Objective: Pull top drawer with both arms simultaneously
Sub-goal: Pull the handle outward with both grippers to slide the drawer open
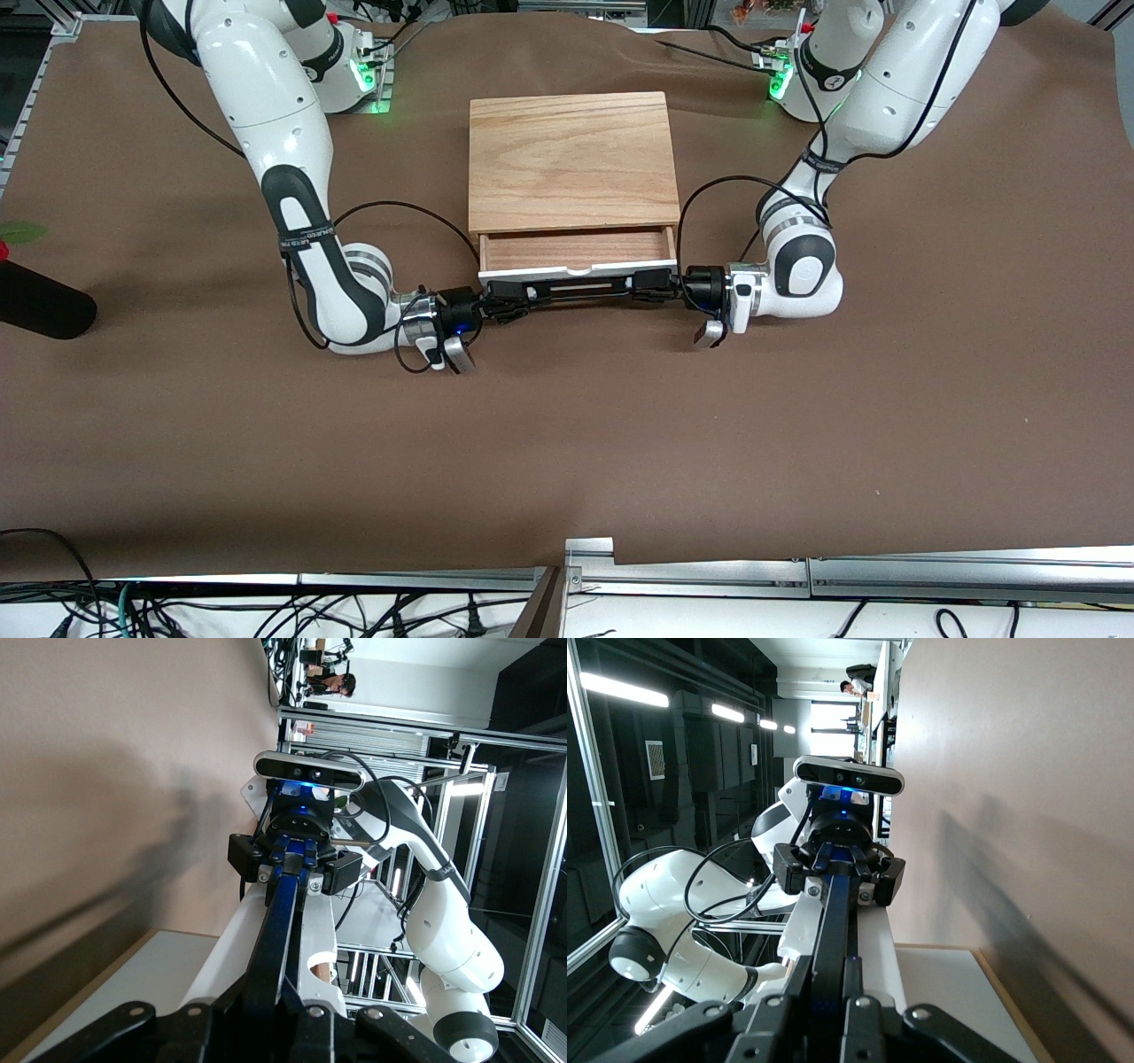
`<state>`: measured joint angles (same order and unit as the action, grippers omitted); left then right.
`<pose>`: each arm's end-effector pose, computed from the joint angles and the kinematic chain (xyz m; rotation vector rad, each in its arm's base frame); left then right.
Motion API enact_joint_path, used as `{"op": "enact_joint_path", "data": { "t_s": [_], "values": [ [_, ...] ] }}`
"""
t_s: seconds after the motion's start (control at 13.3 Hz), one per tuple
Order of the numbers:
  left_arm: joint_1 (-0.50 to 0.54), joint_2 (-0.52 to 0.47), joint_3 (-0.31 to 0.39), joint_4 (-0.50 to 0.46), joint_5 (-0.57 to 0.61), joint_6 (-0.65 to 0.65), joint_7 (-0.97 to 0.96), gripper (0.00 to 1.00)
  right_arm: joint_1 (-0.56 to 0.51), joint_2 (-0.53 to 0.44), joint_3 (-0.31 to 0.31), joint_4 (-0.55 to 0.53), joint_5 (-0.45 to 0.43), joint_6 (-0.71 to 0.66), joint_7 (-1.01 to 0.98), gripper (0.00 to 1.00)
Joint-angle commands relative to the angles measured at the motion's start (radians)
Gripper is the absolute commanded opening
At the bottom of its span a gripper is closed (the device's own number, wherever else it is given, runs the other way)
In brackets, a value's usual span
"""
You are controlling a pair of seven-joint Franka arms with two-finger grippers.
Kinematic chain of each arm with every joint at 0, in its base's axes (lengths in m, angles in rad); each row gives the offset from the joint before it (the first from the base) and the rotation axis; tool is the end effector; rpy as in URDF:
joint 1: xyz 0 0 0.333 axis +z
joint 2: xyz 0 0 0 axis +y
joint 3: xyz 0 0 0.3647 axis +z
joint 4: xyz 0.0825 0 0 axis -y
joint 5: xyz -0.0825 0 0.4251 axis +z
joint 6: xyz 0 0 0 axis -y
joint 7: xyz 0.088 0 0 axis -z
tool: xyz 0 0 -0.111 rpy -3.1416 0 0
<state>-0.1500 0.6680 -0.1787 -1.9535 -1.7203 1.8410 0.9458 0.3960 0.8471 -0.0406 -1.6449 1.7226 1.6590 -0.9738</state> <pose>0.5864 -0.2820 0.1624 1.6226 0.0780 -0.1187 0.6388 0.3503 0.1531 -1.5690 -0.1930 0.1137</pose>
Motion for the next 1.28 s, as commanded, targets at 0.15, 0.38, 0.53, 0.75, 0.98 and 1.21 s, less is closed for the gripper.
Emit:
{"op": "enact_joint_path", "data": {
  "t_s": [0.15,0.38,0.53,0.75,0.98,1.21],
  "values": [
    [0.010,0.056,0.090,0.065,0.110,0.004,-0.157,0.00,-0.095,0.041,-0.004,0.135,0.035,-0.033,0.069,0.10],
    [0.009,0.073,0.099,0.105,0.139,0.004,-0.240,0.00,-0.109,0.058,-0.004,0.177,0.035,-0.024,0.099,0.10],
    [0.009,0.084,0.108,0.125,0.139,0.006,-0.266,0.00,-0.117,0.066,-0.004,0.194,0.034,-0.022,0.106,0.10],
    [0.009,0.099,0.116,0.156,0.140,0.004,-0.304,0.00,-0.131,0.079,-0.005,0.226,0.034,-0.018,0.119,0.10],
    [0.007,0.116,0.130,0.188,0.140,0.004,-0.321,0.00,-0.135,0.093,-0.004,0.249,0.035,-0.010,0.119,0.10],
    [0.007,0.122,0.130,0.192,0.139,0.006,-0.323,0.00,-0.135,0.092,-0.004,0.249,0.034,-0.013,0.118,0.30]
  ]
}}
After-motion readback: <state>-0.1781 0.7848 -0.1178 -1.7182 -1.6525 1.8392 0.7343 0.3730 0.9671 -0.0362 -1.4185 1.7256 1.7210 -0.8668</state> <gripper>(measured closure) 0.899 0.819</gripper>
